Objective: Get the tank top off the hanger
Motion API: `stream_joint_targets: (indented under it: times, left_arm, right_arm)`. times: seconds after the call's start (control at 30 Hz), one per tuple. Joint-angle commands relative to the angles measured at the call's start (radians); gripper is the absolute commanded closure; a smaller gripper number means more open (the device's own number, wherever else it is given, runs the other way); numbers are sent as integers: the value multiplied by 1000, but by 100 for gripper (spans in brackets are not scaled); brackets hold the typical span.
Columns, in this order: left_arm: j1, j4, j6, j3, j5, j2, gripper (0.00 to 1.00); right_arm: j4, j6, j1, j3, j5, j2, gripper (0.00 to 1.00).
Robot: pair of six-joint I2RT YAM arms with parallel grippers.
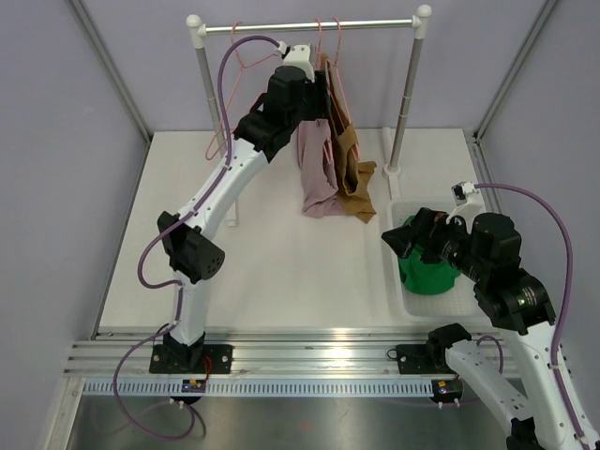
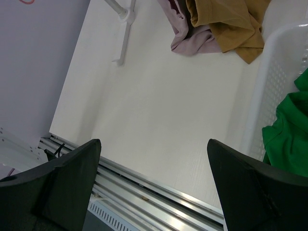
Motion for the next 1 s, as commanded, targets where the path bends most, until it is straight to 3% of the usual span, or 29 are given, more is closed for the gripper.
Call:
stream_joint_targets:
  times: [0.0,0.17,0.4,0.63,0.97]
  left_arm:
    - [-6,46,70,54,-76,0,44]
    - [-6,39,106,60,-108,5,61]
    - [-6,16,123,63,-154,-18,99]
    - [-7,24,124,56,-143,-116,100]
    - [-9,61,121,-76,-148,-274,100]
  right_arm:
    - [-8,-17,-1,38,-24,4,1]
    - [2,-14,-1,31,-35,7,2]
    - [16,-16,-3,32,-55,24,2]
    - [44,-10,-3,31,-69,44,2]
    - [41,-37,-3,60,-64,64,2]
